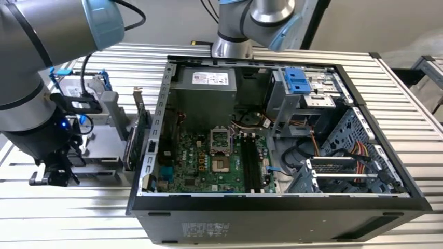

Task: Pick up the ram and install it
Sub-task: 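Pick up the ram and move it above insertion slot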

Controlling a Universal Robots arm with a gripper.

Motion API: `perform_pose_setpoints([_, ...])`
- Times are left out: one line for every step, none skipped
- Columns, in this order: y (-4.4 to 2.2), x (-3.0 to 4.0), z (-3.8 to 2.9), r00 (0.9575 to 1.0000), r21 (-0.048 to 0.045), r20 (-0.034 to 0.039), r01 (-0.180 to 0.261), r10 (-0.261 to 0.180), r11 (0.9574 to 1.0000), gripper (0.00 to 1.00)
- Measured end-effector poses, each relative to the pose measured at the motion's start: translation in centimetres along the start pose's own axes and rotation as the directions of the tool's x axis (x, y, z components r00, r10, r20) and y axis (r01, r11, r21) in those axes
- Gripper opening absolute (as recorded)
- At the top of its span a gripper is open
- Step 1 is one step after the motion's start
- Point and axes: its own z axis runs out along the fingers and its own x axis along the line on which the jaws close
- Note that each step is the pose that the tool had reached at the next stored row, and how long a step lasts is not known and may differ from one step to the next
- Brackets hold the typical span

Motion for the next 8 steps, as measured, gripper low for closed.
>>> perform_pose_setpoints([0.00,-0.02,0.17,1.0000,0.0000,0.0000,0.000,0.000,1.0000,1.00])
perform_pose_setpoints([0.01,-0.10,0.33,1.0000,0.0001,0.0000,-0.001,0.001,1.0000,1.00])
perform_pose_setpoints([0.00,-0.19,0.47,1.0000,0.0000,-0.0001,-0.003,0.003,1.0000,1.00])
perform_pose_setpoints([-0.02,-0.29,0.59,1.0000,-0.0002,-0.0002,-0.004,0.004,1.0000,1.00])
perform_pose_setpoints([-0.02,-0.38,0.75,1.0000,0.0000,0.0000,-0.006,0.006,1.0000,1.00])
perform_pose_setpoints([-0.02,-0.44,0.90,1.0000,0.0001,0.0001,-0.008,0.008,1.0000,1.00])
perform_pose_setpoints([-0.03,-0.48,1.04,1.0000,0.0001,0.0002,-0.009,0.009,1.0000,1.00])
perform_pose_setpoints([-0.04,-0.50,1.19,0.9999,0.0001,0.0002,-0.010,0.010,0.9999,1.00])
